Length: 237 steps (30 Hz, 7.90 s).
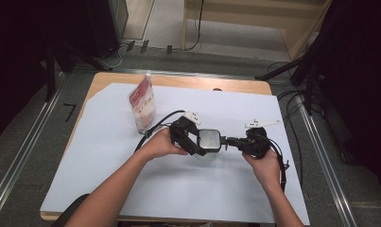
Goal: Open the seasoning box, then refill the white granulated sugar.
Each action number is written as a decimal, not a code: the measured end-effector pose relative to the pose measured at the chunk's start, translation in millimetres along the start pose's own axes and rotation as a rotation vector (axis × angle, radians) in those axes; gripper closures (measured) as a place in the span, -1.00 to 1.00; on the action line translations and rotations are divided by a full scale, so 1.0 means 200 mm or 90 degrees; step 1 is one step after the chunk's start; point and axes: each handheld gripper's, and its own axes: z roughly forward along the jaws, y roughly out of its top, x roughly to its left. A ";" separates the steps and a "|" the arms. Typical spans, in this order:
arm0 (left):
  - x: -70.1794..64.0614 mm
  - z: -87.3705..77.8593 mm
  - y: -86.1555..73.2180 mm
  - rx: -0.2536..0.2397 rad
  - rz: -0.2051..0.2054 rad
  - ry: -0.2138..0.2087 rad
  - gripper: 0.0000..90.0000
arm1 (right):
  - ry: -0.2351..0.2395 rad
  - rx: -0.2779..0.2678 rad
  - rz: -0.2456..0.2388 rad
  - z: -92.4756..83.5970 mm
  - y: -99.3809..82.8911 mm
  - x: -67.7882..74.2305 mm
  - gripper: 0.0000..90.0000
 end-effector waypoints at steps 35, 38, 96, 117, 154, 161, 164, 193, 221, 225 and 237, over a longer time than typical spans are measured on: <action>-0.06 -0.01 0.04 0.006 0.094 0.051 -0.64 | -0.003 0.003 -0.003 0.01 -0.01 0.01 1.00; -0.07 -0.02 0.04 0.004 0.094 0.053 -0.63 | -0.003 0.008 0.001 0.02 -0.01 0.01 1.00; -0.19 -0.09 0.21 0.031 0.062 0.079 -0.57 | 0.014 0.018 0.015 0.03 -0.04 0.02 1.00; -0.21 -0.10 0.26 0.031 0.077 0.042 -0.14 | 0.016 0.015 0.009 0.03 -0.05 0.02 1.00; -0.27 -0.06 0.36 0.055 0.128 -0.025 0.83 | 0.020 0.009 0.013 0.02 -0.06 0.03 1.00; -0.26 -0.05 0.35 0.052 0.107 -0.040 0.80 | 0.025 0.007 0.019 0.02 -0.06 0.02 1.00; -0.26 -0.05 0.35 0.053 0.105 -0.039 0.78 | 0.024 0.009 0.020 0.02 -0.06 0.03 1.00; -0.17 -0.35 0.10 0.006 0.002 0.044 0.03 | 0.021 -0.043 0.009 -0.18 -0.16 0.04 0.49; -0.12 -0.62 -0.20 -0.035 -0.097 0.097 -0.09 | 0.022 -0.034 -0.031 -0.17 -0.19 0.08 0.18; -0.10 -0.66 -0.24 -0.032 -0.109 0.110 -0.08 | 0.022 -0.036 -0.031 -0.17 -0.19 0.07 0.18; -0.07 -0.78 -0.34 -0.033 -0.140 0.140 -0.07 | 0.032 -0.036 -0.029 -0.15 -0.17 0.06 0.16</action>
